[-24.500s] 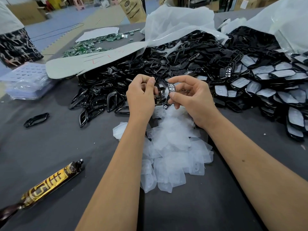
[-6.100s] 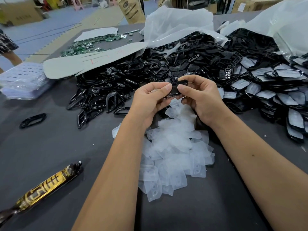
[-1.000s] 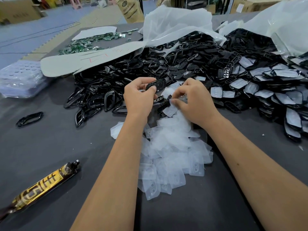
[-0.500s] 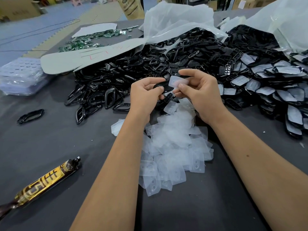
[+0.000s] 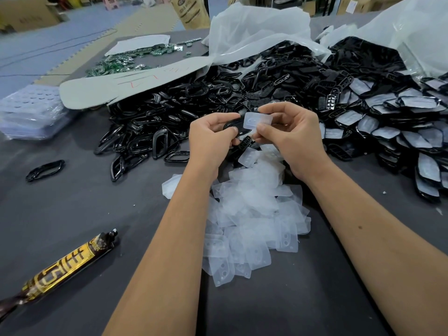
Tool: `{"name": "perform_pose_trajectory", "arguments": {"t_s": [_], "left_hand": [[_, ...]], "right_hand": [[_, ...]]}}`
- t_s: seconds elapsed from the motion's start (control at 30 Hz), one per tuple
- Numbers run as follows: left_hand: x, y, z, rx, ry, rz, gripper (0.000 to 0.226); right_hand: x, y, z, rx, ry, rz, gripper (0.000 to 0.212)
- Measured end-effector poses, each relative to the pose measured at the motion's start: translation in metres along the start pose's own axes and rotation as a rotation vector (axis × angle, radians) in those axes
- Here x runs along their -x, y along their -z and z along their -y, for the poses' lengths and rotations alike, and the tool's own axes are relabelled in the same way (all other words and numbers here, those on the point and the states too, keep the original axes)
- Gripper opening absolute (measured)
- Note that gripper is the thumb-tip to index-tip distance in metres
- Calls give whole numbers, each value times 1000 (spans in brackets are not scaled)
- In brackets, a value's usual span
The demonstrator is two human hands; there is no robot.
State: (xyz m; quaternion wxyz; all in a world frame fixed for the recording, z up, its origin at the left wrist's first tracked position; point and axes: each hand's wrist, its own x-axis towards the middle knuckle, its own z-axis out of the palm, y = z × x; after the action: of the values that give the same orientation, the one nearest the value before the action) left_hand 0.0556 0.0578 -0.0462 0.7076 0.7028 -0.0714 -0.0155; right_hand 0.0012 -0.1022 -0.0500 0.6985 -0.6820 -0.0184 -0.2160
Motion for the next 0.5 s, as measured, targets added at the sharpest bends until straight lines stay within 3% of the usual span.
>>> {"name": "perform_pose_trajectory", "arguments": {"t_s": [0.13, 0.37, 0.5], "left_hand": [[0, 0, 0, 6, 8, -11, 32], [1, 1, -2, 29, 4, -78, 32], [0, 1, -2, 51, 17, -69, 32]], "right_hand": [[0, 1, 1, -24, -42, -24, 27], [0, 0, 2, 9, -46, -9, 4], [-1, 1, 1, 30, -70, -24, 7]]}}
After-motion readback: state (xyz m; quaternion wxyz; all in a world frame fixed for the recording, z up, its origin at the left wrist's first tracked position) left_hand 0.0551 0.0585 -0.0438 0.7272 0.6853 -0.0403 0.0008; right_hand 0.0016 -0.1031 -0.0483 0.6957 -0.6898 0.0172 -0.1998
